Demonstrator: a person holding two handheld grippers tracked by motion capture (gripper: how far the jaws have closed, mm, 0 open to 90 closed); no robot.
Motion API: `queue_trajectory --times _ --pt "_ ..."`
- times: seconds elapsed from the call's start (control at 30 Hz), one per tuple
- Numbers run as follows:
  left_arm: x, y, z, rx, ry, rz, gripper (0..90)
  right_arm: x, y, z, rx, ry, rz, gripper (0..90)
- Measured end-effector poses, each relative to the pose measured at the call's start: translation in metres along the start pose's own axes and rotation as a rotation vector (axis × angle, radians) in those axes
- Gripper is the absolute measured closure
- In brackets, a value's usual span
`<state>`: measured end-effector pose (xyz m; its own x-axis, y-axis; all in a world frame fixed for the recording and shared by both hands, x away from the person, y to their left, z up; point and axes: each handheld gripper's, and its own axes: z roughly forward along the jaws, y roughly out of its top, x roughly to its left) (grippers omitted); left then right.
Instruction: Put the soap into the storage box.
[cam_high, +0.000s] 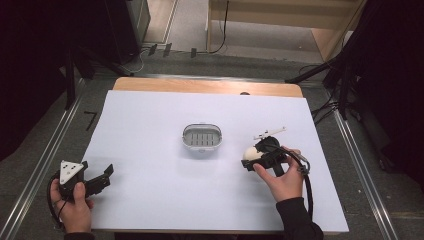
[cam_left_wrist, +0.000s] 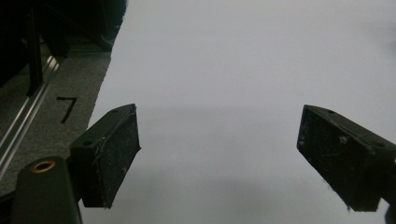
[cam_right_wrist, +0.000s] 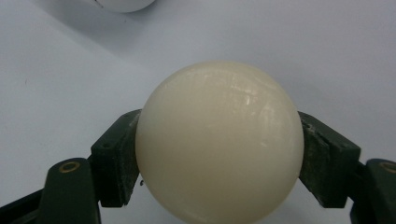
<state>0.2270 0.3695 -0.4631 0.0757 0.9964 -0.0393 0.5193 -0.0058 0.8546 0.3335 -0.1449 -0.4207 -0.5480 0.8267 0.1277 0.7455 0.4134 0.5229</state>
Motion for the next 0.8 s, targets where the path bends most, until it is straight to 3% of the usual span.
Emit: queue_trajectory --times 0.8 --pt "0.0 0.0 0.0 -0.002 -0.002 0.003 14.0 0.019 0.025 0.005 0.0 0.022 -0.033 24.6"
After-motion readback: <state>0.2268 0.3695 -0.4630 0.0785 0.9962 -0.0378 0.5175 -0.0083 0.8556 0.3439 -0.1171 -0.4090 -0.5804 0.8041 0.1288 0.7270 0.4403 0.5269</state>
